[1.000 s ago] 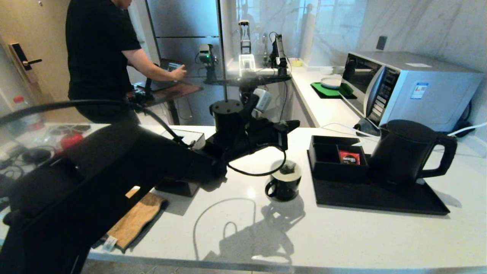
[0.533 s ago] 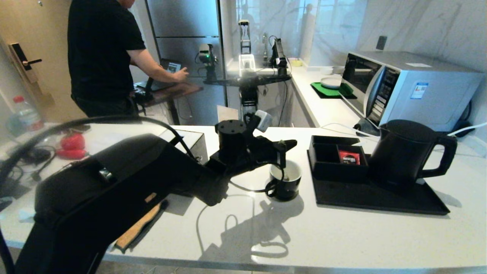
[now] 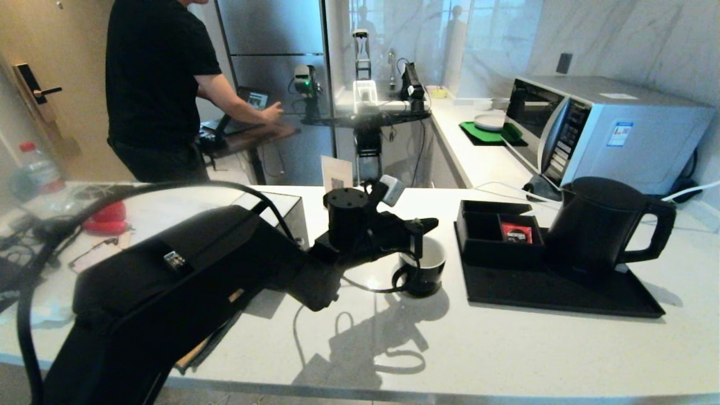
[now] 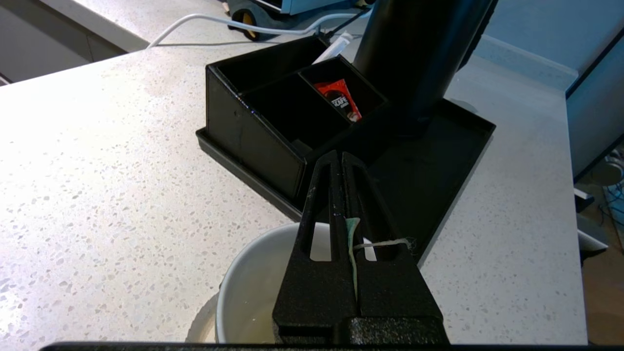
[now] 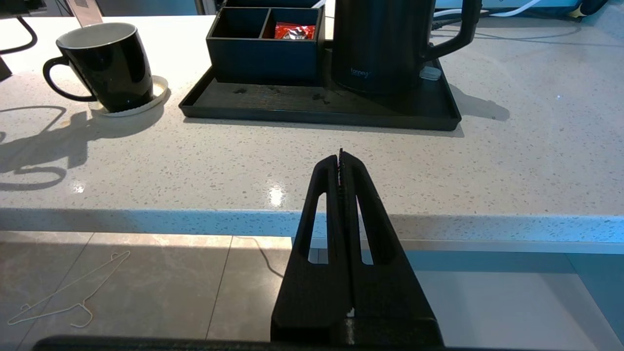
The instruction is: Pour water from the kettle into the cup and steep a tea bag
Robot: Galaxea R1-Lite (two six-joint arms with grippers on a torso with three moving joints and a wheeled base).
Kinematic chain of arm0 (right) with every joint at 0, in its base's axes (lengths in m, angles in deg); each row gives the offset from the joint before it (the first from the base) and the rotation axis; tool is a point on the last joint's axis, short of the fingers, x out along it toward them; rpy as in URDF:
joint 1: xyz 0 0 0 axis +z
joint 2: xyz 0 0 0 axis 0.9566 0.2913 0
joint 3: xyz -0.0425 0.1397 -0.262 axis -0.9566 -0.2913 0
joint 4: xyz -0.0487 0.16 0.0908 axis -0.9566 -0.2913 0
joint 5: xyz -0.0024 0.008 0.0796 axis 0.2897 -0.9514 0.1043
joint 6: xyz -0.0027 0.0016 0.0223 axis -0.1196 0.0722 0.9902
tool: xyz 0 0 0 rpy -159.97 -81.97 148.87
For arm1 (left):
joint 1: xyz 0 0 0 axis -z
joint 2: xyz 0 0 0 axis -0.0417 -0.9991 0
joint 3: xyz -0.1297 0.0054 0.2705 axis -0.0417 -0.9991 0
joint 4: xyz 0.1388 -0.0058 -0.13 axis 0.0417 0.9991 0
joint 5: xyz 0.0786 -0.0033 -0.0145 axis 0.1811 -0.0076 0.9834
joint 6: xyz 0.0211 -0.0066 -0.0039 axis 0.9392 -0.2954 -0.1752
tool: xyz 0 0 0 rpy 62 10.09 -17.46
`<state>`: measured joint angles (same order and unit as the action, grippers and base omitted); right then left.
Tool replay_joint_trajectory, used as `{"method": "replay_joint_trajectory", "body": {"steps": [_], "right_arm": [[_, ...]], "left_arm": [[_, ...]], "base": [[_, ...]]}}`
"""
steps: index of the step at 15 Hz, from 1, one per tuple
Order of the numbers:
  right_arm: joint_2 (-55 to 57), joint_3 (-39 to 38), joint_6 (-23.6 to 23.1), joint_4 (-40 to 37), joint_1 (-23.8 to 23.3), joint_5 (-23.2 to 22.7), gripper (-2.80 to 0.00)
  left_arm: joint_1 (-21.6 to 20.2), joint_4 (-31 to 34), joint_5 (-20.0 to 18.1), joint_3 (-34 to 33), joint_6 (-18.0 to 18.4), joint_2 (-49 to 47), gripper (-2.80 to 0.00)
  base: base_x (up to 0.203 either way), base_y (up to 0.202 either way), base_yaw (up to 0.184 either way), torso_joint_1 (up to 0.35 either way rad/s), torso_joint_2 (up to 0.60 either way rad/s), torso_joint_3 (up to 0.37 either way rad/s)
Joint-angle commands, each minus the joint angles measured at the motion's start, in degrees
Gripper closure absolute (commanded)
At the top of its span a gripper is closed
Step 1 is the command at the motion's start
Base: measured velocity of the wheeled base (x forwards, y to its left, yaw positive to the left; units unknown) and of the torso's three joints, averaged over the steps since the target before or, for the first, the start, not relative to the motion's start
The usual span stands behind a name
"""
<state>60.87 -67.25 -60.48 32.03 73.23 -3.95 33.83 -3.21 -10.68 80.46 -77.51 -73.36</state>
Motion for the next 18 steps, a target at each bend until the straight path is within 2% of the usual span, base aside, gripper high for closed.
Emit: {"method": "replay_joint_trajectory", "body": {"steps": [1, 11, 18], "right_arm": [[0.09, 0.0, 0.02, 0.01, -0.07, 0.0, 0.0], [0.09, 0.0, 0.02, 0.01, 0.02, 0.0, 0.0], [0.09, 0.0, 0.02, 0.01, 0.0, 0.0, 0.0]], "left_arm": [[-0.08, -0.03, -0.15, 0.04, -0.09, 1.25, 0.0], [0.18, 3.59, -0.15, 0.39, 1.12, 9.38, 0.0], [-0.01, 3.64, -0.06, 0.13, 1.12, 9.98, 0.0]], "base": [[0.0, 0.0, 0.0, 0.0, 0.0, 0.0], [0.0, 0.0, 0.0, 0.0, 0.0, 0.0], [0.0, 0.0, 0.0, 0.0, 0.0, 0.0]]}}
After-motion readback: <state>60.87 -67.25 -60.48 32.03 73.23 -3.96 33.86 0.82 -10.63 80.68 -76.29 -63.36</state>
